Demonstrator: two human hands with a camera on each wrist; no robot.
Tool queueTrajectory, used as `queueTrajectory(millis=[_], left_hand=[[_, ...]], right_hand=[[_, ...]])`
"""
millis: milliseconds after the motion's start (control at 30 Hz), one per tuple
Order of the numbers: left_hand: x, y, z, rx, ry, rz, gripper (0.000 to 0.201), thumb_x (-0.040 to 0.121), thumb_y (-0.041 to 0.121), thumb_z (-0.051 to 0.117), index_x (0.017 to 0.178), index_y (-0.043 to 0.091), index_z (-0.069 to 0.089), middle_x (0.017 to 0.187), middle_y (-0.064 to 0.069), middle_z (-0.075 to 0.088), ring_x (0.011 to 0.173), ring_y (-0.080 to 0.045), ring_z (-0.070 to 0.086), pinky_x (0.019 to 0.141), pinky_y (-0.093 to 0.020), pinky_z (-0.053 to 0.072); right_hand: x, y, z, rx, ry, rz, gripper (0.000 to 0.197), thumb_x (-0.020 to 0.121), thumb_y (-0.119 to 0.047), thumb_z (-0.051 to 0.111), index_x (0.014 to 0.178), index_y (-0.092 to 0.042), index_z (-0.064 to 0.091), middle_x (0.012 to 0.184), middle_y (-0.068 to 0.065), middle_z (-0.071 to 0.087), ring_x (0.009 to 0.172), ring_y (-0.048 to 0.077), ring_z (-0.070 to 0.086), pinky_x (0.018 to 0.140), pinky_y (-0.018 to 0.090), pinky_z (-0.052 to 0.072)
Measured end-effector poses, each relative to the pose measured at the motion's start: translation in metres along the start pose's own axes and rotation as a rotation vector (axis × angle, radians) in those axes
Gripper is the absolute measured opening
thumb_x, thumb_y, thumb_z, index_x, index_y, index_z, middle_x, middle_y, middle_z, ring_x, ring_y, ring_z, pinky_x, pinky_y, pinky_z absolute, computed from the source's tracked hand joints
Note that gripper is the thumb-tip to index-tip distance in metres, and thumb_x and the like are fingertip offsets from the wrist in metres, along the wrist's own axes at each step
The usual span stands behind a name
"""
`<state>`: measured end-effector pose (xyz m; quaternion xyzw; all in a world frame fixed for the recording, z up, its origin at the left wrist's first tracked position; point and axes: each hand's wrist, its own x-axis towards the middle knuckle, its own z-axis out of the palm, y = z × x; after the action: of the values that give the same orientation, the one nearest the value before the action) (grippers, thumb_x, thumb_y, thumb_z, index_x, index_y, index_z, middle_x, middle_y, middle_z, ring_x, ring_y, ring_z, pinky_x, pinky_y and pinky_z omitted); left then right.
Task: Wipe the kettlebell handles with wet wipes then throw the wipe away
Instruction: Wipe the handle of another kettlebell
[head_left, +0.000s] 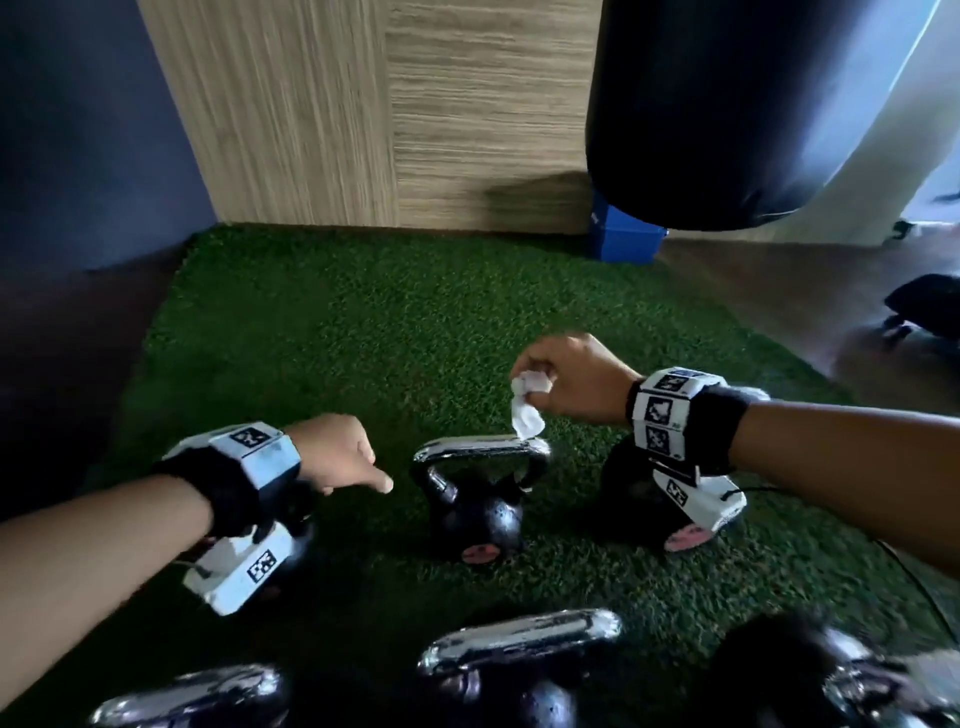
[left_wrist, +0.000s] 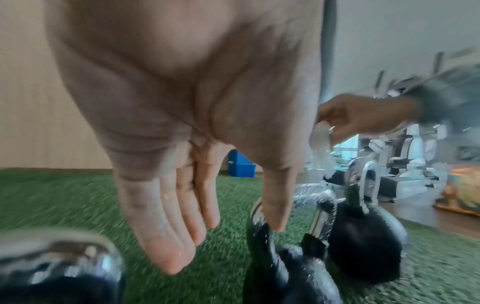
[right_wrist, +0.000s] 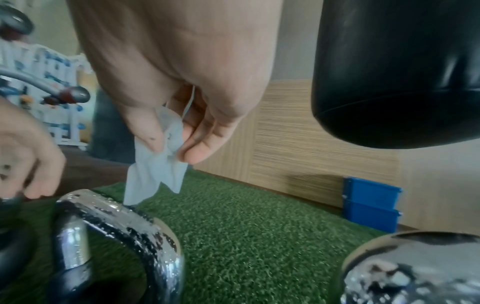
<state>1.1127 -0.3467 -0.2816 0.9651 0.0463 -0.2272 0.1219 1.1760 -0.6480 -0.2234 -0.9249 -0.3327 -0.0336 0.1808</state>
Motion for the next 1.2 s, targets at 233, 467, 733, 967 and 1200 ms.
queueTrajectory(millis=[233,467,733,967,1200], left_hand=[[0.027,0.015,0.077,-0.459,0.094,-0.271,0.084,0.065,0.049,0.092,0.134,0.018,0.057,0.117,-0.001,0.071,0.096,-0.018,0.074,0.080,-0.036,0.065],[0.052,0.032,0.116,-0.773,0.056,-0.256,0.090,0.064,0.039,0.096,0.143,0.036,0.052,0.137,0.007,0.061,0.125,-0.011,0.058,0.092,-0.036,0.060],[0.057,0.058,0.139,-0.744,0.144,-0.173,0.101,0.042,0.068,0.090,0.132,0.031,0.062,0.123,0.012,0.071,0.118,-0.011,0.064,0.110,-0.035,0.048],[0.059,0.052,0.150,-0.703,0.330,-0.143,0.077,0.039,0.081,0.082,0.107,0.046,0.070,0.103,0.030,0.072,0.103,0.007,0.066,0.091,-0.011,0.046],[0.056,0.051,0.146,-0.672,0.366,-0.141,0.072,0.040,0.078,0.087,0.101,0.044,0.074,0.094,0.033,0.073,0.093,0.013,0.067,0.093,-0.018,0.053]], right_hand=[[-0.007,0.019,0.009,0.178,0.015,-0.115,0.018,0.081,-0.013,0.071,0.096,-0.018,0.078,0.085,-0.010,0.062,0.075,0.002,0.056,0.068,0.008,0.040],[-0.011,0.041,0.018,0.160,0.039,-0.255,0.022,0.078,-0.002,0.059,0.093,-0.017,0.065,0.088,-0.004,0.068,0.075,0.015,0.060,0.071,0.030,0.051],[-0.009,0.045,0.018,0.222,0.062,-0.189,0.020,0.082,-0.010,0.070,0.100,-0.015,0.073,0.091,-0.006,0.069,0.078,0.006,0.061,0.073,0.011,0.048],[-0.006,0.017,0.064,0.330,0.080,-0.042,0.010,0.080,-0.008,0.074,0.085,-0.017,0.073,0.084,-0.014,0.053,0.072,-0.007,0.047,0.060,0.000,0.037],[-0.005,-0.002,0.083,0.333,0.088,-0.016,0.008,0.089,-0.011,0.072,0.091,-0.015,0.078,0.093,-0.008,0.055,0.072,-0.001,0.052,0.054,0.000,0.036]])
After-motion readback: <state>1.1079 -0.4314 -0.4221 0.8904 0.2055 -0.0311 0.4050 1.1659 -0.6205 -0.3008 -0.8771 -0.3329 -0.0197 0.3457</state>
